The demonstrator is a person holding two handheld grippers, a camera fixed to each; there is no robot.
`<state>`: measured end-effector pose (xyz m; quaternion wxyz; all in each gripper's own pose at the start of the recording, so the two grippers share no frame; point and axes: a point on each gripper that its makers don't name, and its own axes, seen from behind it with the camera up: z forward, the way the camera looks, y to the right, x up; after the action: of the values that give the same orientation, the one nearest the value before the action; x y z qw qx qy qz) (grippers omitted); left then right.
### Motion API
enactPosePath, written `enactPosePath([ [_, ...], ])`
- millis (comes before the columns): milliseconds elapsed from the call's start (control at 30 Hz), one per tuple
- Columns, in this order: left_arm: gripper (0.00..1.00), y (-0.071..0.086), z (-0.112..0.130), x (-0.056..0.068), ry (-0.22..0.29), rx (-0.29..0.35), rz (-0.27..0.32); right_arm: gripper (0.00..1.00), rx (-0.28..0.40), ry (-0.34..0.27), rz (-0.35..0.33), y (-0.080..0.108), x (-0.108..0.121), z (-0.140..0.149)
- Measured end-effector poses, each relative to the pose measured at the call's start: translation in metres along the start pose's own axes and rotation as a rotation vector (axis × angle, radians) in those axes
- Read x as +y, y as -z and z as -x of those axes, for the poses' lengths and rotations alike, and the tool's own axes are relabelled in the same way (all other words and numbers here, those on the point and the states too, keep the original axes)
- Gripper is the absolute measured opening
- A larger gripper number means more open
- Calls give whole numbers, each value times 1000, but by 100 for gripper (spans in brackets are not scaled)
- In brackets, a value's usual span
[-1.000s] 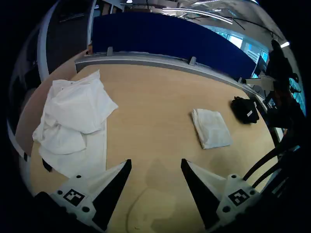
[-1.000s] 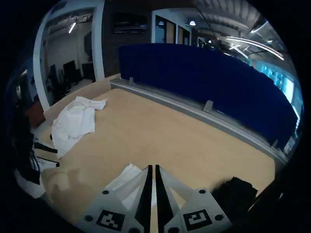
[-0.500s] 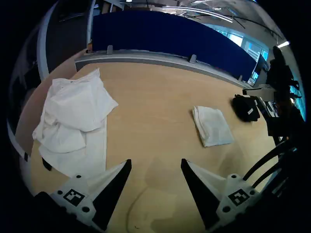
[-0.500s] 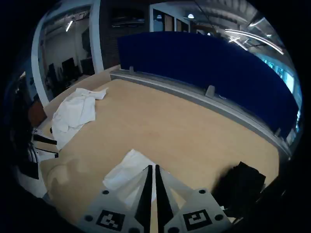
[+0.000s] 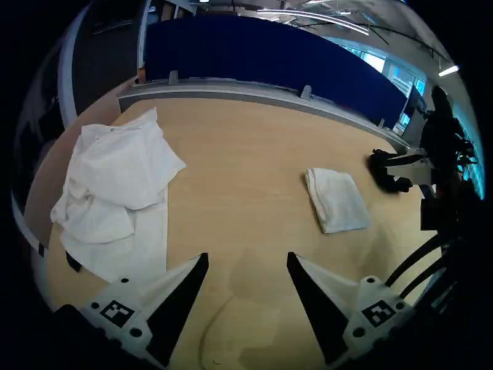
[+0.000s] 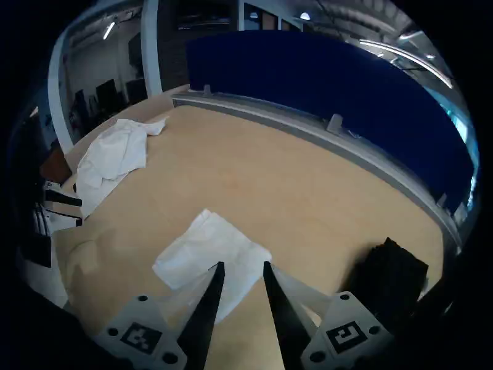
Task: Fold towel
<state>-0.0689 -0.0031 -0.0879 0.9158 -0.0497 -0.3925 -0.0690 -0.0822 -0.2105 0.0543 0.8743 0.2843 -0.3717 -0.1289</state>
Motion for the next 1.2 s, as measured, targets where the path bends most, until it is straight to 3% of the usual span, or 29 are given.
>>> enactPosePath([
  [267,94,-3,1,0,-4,-4,0,54,-51,-1,-41,-4,-12,31],
  [433,94,-5,2,1,-5,-6,1,75,-87,7,-73,-7,-20,51],
  [567,94,-5,3,2,-5,-6,3,83,-112,11,-84,-10,-24,68],
  [1067,94,-6,9,1,-5,-15,2,82,-200,28,-100,-24,-40,122],
  [1200,94,-6,10,-1,-5,-18,-1,74,-207,24,-104,-25,-43,126],
])
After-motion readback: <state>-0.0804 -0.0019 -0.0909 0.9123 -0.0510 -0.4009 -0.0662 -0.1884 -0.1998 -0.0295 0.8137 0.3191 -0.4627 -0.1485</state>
